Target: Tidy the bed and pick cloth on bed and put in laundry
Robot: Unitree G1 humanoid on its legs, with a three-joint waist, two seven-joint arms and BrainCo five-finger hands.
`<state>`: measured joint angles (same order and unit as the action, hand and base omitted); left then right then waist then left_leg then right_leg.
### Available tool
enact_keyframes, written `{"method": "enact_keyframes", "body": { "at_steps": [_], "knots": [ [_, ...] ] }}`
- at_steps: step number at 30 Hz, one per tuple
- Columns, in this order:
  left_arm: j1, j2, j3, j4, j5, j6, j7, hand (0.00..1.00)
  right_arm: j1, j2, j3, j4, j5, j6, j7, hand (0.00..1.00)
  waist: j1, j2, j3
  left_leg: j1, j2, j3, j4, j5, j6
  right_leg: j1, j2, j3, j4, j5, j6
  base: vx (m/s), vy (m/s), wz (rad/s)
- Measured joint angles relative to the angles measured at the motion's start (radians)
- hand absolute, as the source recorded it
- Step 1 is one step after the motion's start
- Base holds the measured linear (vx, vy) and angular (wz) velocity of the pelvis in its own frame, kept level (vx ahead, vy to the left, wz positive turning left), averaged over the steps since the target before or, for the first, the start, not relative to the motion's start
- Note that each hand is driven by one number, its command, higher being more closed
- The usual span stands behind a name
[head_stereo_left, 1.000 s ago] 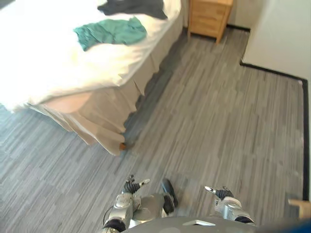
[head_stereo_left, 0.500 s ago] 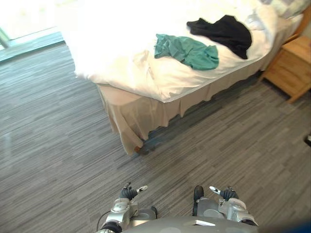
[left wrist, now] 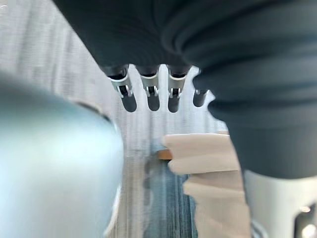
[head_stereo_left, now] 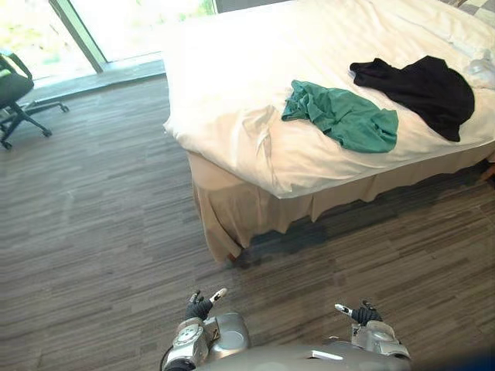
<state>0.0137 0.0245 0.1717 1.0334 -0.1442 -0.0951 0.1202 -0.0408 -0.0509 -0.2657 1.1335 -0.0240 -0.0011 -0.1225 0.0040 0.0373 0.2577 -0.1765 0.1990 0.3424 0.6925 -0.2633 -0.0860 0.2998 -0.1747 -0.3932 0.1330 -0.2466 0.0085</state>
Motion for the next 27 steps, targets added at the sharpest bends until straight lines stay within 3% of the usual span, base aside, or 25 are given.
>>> {"method": "enact_keyframes", "body": {
  "at_steps": [1, 2, 3, 4, 6, 7, 9, 12, 14, 15, 16, 17, 18, 20, 23, 24, 25, 26, 27],
  "knots": [
    [0.0, 0.001, -0.007, 0.0, -0.001, 0.0, 0.0, 0.0, 0.001, 0.0, -0.002, 0.0, 0.001, 0.001, 0.0, 0.0, 0.0, 0.001, 0.0, -0.002, -0.013, 0.007, -0.042, 0.007, 0.004, 0.003, -0.005, 0.0, 0.0, 0.0, 0.002, 0.3, 0.208, 0.12],
    [0.004, 0.0, -0.036, 0.003, 0.001, 0.0, 0.0, 0.0, 0.002, -0.007, -0.003, -0.002, 0.0, 0.005, 0.001, 0.0, -0.002, 0.022, -0.003, 0.002, -0.059, 0.014, -0.26, 0.113, 0.029, 0.02, -0.002, 0.005, 0.0, -0.003, 0.014, 0.23, 0.169, 0.1],
    [0.005, -0.005, -0.05, 0.003, -0.007, -0.002, -0.002, 0.0, 0.004, -0.019, -0.004, -0.001, -0.001, 0.006, 0.002, 0.0, 0.004, 0.029, -0.001, 0.01, -0.073, 0.004, -0.358, 0.187, 0.106, 0.028, 0.006, 0.025, 0.0, -0.018, 0.048, 0.32, 0.223, 0.36],
    [-0.012, 0.014, -0.058, 0.0, 0.002, -0.001, -0.004, 0.0, -0.001, -0.003, 0.005, 0.002, -0.001, 0.009, 0.005, 0.0, -0.001, -0.008, -0.012, 0.026, -0.117, 0.015, -0.415, 0.209, 0.113, 0.026, -0.019, 0.054, -0.024, -0.02, 0.064, 0.21, 0.138, 0.35],
    [-0.029, 0.028, -0.056, 0.008, 0.003, 0.003, -0.006, 0.0, -0.005, 0.017, 0.003, 0.002, -0.001, 0.007, 0.003, 0.0, 0.006, -0.037, -0.004, 0.028, -0.149, 0.01, -0.458, 0.225, 0.119, 0.001, 0.006, 0.138, -0.072, 0.017, 0.065, 0.19, 0.099, 0.32],
    [-0.029, 0.03, -0.054, 0.008, 0.003, 0.004, -0.006, 0.0, -0.004, 0.018, 0.002, 0.004, -0.001, 0.01, 0.003, 0.0, 0.008, -0.039, -0.003, 0.031, -0.152, 0.012, -0.453, 0.218, 0.129, 0.001, 0.007, 0.13, -0.083, 0.024, 0.057, 0.23, 0.065, 0.07],
    [-0.02, 0.026, -0.054, 0.009, -0.002, 0.005, -0.006, 0.0, 0.001, 0.018, 0.0, 0.002, -0.002, 0.015, 0.001, 0.0, 0.009, -0.031, -0.001, 0.061, -0.147, 0.039, -0.433, 0.208, 0.138, 0.039, 0.001, 0.166, -0.111, 0.086, 0.081, 0.15, 0.02, -0.27],
    [-0.005, 0.027, -0.057, 0.012, 0.001, 0.008, -0.01, 0.0, 0.007, 0.024, 0.001, 0.0, -0.017, 0.015, 0.003, 0.0, 0.007, -0.027, -0.008, 0.122, -0.135, 0.06, -0.472, 0.18, 0.114, 0.039, 0.011, 0.207, -0.084, 0.121, 0.092, 0.09, 0.007, -0.48],
    [0.004, 0.024, -0.1, 0.014, 0.006, 0.024, -0.011, 0.0, 0.008, 0.006, 0.0, -0.015, -0.032, 0.014, 0.003, 0.0, 0.003, -0.003, -0.02, 0.196, -0.132, 0.061, -0.588, 0.165, 0.094, -0.12, 0.011, 0.275, 0.228, 0.108, 0.119, 0.05, 0.075, -0.66],
    [0.005, 0.031, -0.115, 0.015, 0.008, 0.025, -0.011, 0.0, 0.007, 0.004, 0.0, -0.028, -0.032, 0.013, 0.004, 0.0, 0.001, -0.007, -0.019, 0.216, -0.134, 0.058, -0.612, 0.165, 0.093, -0.178, 0.0, 0.281, 0.35, 0.115, 0.141, 0.06, 0.067, -0.46],
    [0.004, 0.044, -0.137, 0.015, 0.014, 0.026, -0.011, 0.0, 0.006, 0.006, 0.0, -0.047, -0.032, 0.011, 0.003, 0.0, -0.002, -0.014, -0.016, 0.247, -0.148, 0.056, -0.633, 0.167, 0.091, -0.241, -0.024, 0.286, 0.502, 0.144, 0.184, 0.09, 0.025, 0.03],
    [-0.006, 0.074, -0.173, 0.037, 0.03, 0.028, -0.011, 0.0, 0.008, 0.031, 0.0, -0.064, -0.034, 0.001, 0.003, 0.0, -0.025, -0.056, -0.013, 0.281, -0.169, 0.047, -0.639, 0.164, 0.091, -0.328, -0.08, 0.287, 0.71, 0.119, 0.173, 0.1, 0.01, 0.21],
    [-0.011, 0.078, -0.173, 0.05, 0.036, 0.029, -0.011, 0.0, 0.011, 0.036, 0.001, -0.065, -0.035, -0.001, 0.003, 0.0, -0.027, -0.069, -0.019, 0.29, -0.172, 0.043, -0.639, 0.159, 0.09, -0.346, -0.099, 0.27, 0.741, 0.08, 0.158, 0.14, -0.023, 0.4],
    [-0.019, 0.076, -0.177, 0.054, 0.039, 0.034, -0.009, 0.0, 0.009, 0.035, 0.006, -0.067, -0.037, -0.007, 0.002, 0.0, -0.026, -0.067, -0.021, 0.305, -0.156, 0.013, -0.638, 0.163, 0.081, -0.374, -0.129, 0.173, 0.645, -0.018, 0.123, 0.18, -0.062, 0.42],
    [-0.026, 0.067, -0.178, 0.053, 0.038, 0.036, -0.008, 0.0, -0.001, 0.032, 0.009, -0.069, -0.037, -0.007, 0.002, 0.0, -0.038, -0.046, -0.018, 0.306, -0.119, -0.026, -0.635, 0.175, 0.06, -0.38, -0.093, 0.16, 0.346, -0.013, 0.123, 0.27, -0.222, 0.47],
    [-0.021, 0.068, -0.177, 0.049, 0.037, 0.035, -0.007, 0.0, -0.001, 0.032, 0.02, -0.069, -0.037, -0.006, 0.002, 0.0, -0.039, -0.048, -0.024, 0.301, -0.108, -0.039, -0.64, 0.18, 0.034, -0.373, -0.077, 0.171, 0.172, 0.062, 0.118, 0.2, -0.269, 0.45],
    [-0.019, 0.077, -0.176, 0.049, 0.038, 0.034, -0.007, 0.0, -0.001, 0.039, 0.026, -0.064, -0.037, -0.006, 0.002, 0.0, -0.036, -0.067, -0.031, 0.3, -0.115, -0.051, -0.646, 0.18, 0.013, -0.371, -0.077, 0.191, 0.074, 0.172, 0.111, 0.2, -0.289, 0.45],
    [-0.019, 0.075, -0.166, 0.061, 0.037, 0.037, -0.004, 0.0, -0.008, 0.038, 0.024, -0.056, -0.035, -0.007, 0.003, 0.0, -0.042, -0.062, -0.026, 0.32, -0.105, -0.071, -0.665, 0.186, -0.01, -0.361, -0.065, 0.19, 0.079, 0.202, 0.108, 0.25, -0.343, 0.37],
    [-0.005, 0.044, -0.161, 0.054, 0.037, 0.034, -0.005, 0.0, 0.0, 0.014, 0.025, -0.045, -0.036, -0.006, 0.003, 0.0, -0.039, -0.021, -0.048, 0.327, -0.062, -0.075, -0.7, 0.21, -0.035, -0.343, -0.017, 0.172, 0.049, 0.202, 0.097, 0.26, -0.328, 0.26]
  ]
}}
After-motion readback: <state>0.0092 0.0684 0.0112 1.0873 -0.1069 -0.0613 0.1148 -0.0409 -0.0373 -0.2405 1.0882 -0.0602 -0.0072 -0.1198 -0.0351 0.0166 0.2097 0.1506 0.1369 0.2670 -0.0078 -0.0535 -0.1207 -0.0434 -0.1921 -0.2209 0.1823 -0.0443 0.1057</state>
